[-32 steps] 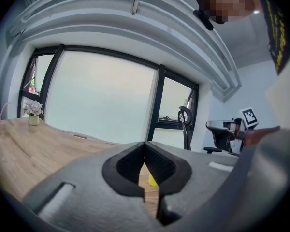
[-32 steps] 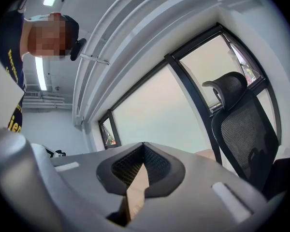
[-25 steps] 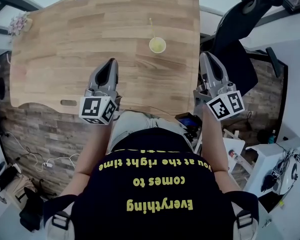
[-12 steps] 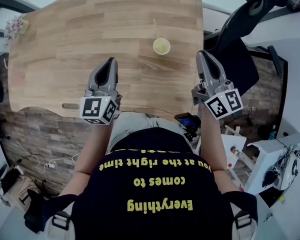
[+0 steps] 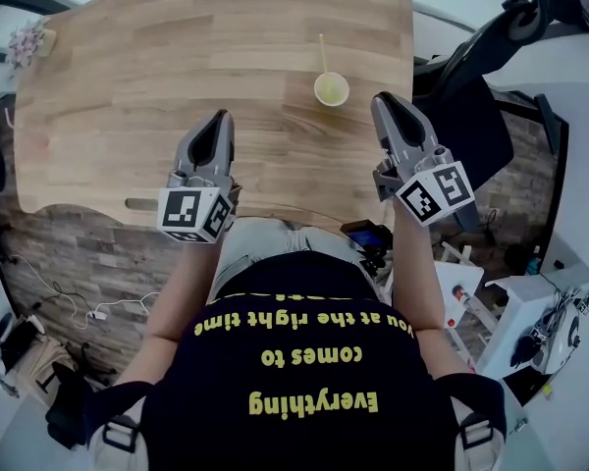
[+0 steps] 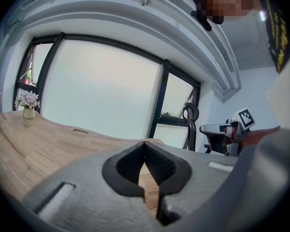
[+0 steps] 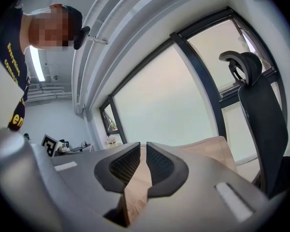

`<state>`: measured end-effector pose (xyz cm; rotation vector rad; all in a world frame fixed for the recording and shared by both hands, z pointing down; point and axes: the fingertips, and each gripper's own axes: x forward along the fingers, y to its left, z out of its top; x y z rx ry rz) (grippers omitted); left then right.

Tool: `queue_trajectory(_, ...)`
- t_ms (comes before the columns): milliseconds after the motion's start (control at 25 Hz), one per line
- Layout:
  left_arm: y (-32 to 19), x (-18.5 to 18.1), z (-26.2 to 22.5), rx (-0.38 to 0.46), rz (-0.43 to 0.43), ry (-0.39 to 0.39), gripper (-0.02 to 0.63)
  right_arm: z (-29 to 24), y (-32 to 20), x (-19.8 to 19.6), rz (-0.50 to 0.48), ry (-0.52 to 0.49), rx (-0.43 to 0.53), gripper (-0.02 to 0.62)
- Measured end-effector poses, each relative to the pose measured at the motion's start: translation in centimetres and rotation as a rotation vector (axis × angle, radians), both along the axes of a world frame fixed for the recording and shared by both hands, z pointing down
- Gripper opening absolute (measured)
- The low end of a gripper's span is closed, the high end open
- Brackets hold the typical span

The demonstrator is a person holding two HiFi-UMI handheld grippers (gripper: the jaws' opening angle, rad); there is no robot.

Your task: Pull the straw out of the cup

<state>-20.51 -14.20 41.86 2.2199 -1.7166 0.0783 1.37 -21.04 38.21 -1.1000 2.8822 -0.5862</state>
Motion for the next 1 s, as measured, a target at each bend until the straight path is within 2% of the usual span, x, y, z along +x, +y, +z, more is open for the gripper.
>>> queue_trajectory(640,-1.1,-1.0,1.6,-0.029,0.002,0.011,0.0,6.4,-3.0,-4.2,-0.1,0.203,-0.064,0.118)
queue_trajectory(1000,-2.1,-1.7,2.6,-0.053,-0.013,0.01,0.0,9.8,-5.0,-5.8,-0.146,0.281,-0.153,0.14)
